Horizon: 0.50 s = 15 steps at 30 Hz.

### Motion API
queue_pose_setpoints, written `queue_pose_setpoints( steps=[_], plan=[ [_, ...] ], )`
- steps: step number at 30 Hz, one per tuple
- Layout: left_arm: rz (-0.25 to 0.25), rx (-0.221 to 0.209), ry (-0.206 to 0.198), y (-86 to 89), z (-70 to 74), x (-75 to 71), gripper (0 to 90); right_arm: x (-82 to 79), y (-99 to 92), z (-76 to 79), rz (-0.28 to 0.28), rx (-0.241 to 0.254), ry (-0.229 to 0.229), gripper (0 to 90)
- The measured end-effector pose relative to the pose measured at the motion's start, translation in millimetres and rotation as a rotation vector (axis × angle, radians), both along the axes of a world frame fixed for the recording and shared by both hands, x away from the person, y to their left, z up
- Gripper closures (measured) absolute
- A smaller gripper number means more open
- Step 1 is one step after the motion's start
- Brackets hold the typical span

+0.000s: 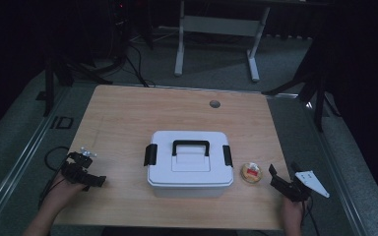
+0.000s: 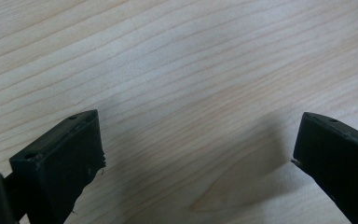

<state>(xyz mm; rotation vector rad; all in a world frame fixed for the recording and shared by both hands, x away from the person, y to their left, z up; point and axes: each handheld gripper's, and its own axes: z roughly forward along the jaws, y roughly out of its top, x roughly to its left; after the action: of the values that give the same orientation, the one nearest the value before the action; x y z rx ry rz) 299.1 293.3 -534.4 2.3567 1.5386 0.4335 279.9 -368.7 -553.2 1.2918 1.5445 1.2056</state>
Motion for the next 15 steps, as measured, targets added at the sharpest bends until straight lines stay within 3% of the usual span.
queue_pose_setpoints(
  steps=[2,7,15],
  plan=[
    [-0.037,0.039,0.014,2.3,1.1,1.1,0.7,0.1,0.0,0.0,0.0,0.0,0.0,13.8],
    [-0.152,-0.005,0.098,9.2,4.8,3.5,0.6,0.1,0.0,0.0,0.0,0.0,0.0,13.9],
    [-0.253,0.012,0.188,13.0,14.3,6.0,0.7,0.2,0.2,0.1,-0.001,-0.001,0.002,13.8]
  ],
)
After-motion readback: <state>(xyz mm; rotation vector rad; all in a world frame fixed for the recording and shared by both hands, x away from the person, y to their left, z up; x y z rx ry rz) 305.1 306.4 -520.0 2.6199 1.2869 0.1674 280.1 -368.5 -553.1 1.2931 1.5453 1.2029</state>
